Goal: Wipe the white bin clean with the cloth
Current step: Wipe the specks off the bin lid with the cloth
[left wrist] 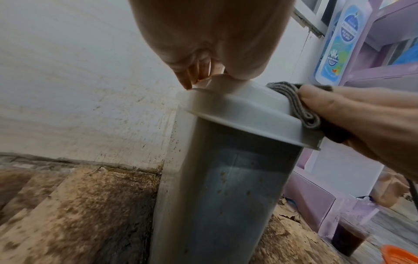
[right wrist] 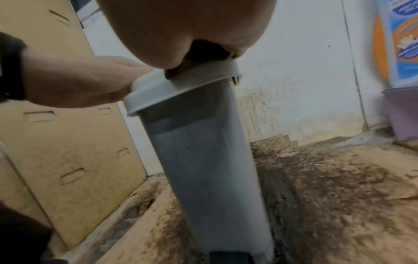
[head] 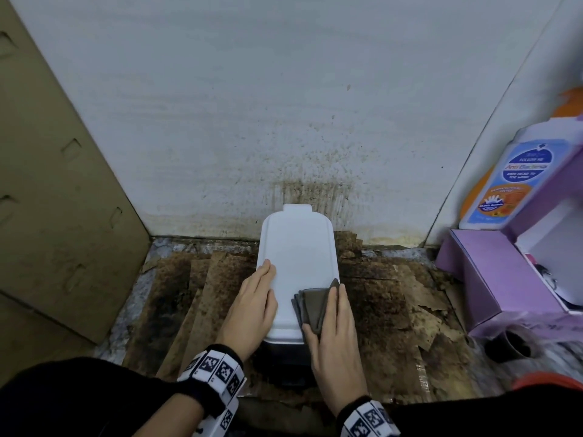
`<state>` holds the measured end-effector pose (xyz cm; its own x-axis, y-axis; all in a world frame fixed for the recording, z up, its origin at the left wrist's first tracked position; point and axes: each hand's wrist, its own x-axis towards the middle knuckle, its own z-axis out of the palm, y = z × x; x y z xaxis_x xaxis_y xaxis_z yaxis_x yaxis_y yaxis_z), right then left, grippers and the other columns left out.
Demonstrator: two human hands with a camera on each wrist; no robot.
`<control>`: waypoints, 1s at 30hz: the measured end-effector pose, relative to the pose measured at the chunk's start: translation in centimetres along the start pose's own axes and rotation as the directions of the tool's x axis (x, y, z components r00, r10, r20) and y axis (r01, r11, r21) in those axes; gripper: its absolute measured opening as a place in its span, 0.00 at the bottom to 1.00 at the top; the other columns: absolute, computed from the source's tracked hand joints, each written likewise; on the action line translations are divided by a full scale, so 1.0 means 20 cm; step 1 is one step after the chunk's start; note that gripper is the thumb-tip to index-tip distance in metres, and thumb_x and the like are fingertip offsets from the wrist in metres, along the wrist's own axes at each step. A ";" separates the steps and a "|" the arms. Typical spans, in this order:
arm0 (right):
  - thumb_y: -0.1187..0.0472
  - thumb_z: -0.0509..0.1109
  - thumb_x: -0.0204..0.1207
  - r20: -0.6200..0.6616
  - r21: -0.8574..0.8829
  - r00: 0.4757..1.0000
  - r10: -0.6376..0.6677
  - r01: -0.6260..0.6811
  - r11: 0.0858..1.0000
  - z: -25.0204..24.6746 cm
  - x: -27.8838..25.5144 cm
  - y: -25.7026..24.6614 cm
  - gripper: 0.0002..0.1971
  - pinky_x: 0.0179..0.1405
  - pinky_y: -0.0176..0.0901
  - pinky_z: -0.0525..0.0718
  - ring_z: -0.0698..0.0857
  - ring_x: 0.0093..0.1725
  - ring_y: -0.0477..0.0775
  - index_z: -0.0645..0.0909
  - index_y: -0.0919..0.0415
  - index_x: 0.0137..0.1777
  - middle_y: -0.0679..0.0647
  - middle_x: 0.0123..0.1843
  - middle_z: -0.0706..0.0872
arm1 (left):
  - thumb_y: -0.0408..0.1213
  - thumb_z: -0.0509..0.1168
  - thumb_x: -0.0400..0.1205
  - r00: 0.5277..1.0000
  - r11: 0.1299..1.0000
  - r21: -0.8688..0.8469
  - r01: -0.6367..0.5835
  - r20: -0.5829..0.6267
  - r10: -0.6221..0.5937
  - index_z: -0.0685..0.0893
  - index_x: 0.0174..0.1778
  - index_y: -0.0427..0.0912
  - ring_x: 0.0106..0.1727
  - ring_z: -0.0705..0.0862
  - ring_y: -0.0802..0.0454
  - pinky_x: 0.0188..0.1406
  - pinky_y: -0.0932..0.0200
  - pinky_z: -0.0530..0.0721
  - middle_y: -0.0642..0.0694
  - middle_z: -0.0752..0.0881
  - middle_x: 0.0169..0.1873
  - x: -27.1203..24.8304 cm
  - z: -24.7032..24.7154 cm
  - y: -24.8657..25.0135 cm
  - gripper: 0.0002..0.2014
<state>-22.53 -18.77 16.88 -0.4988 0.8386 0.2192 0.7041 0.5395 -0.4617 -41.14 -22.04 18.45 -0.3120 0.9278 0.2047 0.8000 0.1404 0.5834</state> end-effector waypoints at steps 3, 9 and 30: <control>0.32 0.34 0.84 0.023 0.050 0.999 -0.028 0.027 0.998 -0.02 0.02 0.05 0.38 0.83 0.33 0.43 0.42 0.88 0.44 0.30 0.51 0.87 0.47 0.89 0.34 | 0.34 0.56 0.91 1.000 1.000 -0.015 0.001 0.006 -0.001 0.66 0.86 0.41 0.83 0.57 0.63 0.81 0.69 0.55 0.51 0.63 0.86 0.00 0.00 0.00 0.25; 0.49 0.58 0.87 0.122 0.257 0.988 -0.096 0.062 0.964 -0.09 0.06 0.14 0.39 0.83 0.29 0.43 0.39 0.86 0.35 0.34 0.46 0.87 0.33 0.87 0.32 | 0.35 0.55 0.92 1.000 0.999 -0.033 0.000 0.021 0.000 0.64 0.87 0.42 0.82 0.54 0.69 0.81 0.72 0.52 0.53 0.61 0.87 0.00 -0.01 -0.01 0.25; 0.50 0.58 0.88 0.061 0.682 0.960 0.272 -0.239 0.691 -0.05 0.11 0.06 0.30 0.86 0.51 0.61 0.57 0.85 0.39 0.53 0.45 0.87 0.40 0.88 0.57 | 0.36 0.51 0.93 0.999 0.998 0.059 -0.019 0.044 0.016 0.57 0.89 0.42 0.88 0.51 0.63 0.80 0.76 0.47 0.56 0.52 0.88 -0.02 0.01 -0.06 0.27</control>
<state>-22.29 -16.11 17.57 -0.3181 0.9475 0.0322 0.2607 0.1201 -0.9579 -42.00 -22.47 17.56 -0.2762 0.9441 0.1798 0.8344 0.1428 0.5323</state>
